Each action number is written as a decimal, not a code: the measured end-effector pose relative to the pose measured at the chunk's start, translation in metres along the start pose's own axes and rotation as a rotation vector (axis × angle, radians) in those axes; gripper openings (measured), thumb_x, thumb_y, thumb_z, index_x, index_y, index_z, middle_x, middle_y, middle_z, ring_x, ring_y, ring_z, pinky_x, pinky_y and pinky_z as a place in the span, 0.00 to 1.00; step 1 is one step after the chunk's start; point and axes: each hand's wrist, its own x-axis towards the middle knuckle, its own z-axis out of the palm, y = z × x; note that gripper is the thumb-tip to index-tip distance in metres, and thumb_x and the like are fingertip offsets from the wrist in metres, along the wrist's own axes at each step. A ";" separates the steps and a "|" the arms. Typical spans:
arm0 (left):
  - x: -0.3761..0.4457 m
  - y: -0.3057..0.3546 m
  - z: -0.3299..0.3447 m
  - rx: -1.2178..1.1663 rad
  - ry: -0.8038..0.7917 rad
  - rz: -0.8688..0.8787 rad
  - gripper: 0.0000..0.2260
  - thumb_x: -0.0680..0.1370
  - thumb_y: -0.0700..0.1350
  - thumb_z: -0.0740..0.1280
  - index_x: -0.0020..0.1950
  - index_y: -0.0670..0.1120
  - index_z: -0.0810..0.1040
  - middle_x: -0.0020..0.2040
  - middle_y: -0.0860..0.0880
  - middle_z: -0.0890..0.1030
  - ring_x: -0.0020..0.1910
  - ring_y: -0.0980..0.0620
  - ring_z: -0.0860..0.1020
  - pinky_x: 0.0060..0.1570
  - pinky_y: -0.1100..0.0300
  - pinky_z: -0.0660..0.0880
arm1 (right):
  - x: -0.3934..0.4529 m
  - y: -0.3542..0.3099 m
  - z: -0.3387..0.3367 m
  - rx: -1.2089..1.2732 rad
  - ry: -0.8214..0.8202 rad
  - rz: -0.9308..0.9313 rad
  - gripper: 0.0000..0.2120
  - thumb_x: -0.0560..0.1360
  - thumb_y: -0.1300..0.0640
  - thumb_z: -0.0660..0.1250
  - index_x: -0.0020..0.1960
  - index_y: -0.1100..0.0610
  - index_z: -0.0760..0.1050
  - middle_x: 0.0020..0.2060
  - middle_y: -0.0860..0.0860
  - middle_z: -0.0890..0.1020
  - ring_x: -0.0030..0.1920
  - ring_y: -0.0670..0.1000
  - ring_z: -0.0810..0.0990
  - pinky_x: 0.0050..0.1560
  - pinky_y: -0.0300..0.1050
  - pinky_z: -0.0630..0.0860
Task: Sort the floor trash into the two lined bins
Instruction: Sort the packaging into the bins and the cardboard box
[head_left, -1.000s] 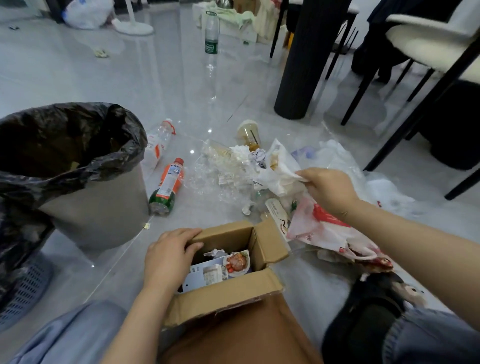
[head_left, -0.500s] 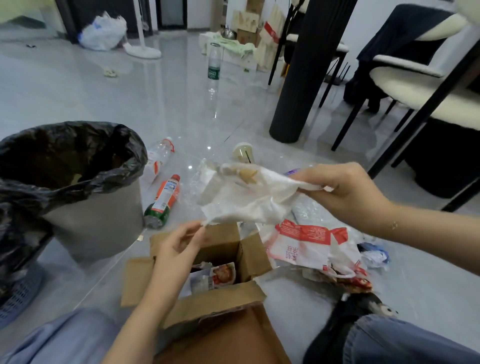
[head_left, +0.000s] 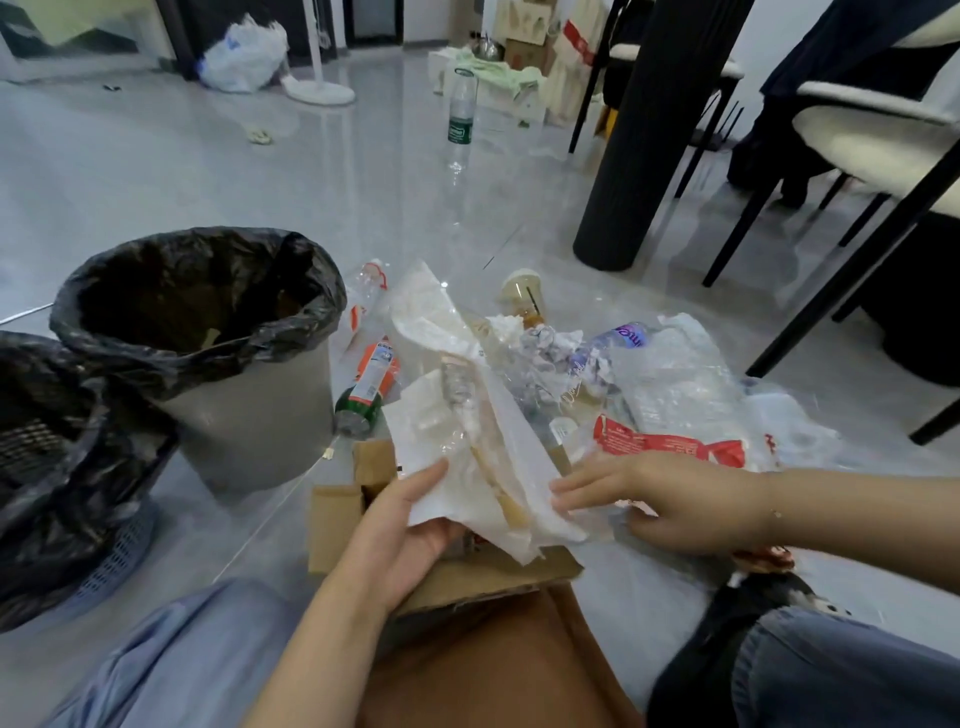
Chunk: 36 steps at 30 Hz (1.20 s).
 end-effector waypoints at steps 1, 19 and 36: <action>0.002 -0.002 -0.001 0.101 0.028 0.041 0.20 0.77 0.39 0.64 0.69 0.43 0.72 0.61 0.43 0.81 0.59 0.43 0.80 0.58 0.45 0.77 | -0.004 0.000 -0.006 0.083 -0.126 0.102 0.29 0.75 0.64 0.61 0.72 0.43 0.66 0.72 0.38 0.64 0.70 0.34 0.61 0.69 0.26 0.55; -0.006 -0.014 0.012 0.625 -0.008 0.272 0.18 0.80 0.37 0.61 0.69 0.51 0.70 0.61 0.50 0.81 0.59 0.51 0.80 0.57 0.51 0.78 | 0.057 -0.009 -0.004 0.953 0.271 0.521 0.11 0.77 0.65 0.63 0.52 0.50 0.72 0.50 0.49 0.81 0.43 0.43 0.81 0.41 0.36 0.80; 0.003 -0.002 0.002 0.250 -0.099 -0.033 0.15 0.79 0.50 0.59 0.60 0.47 0.80 0.57 0.44 0.82 0.52 0.45 0.82 0.53 0.47 0.75 | 0.039 0.014 0.001 1.366 0.071 0.535 0.16 0.76 0.70 0.63 0.63 0.62 0.72 0.58 0.59 0.81 0.52 0.55 0.82 0.49 0.46 0.82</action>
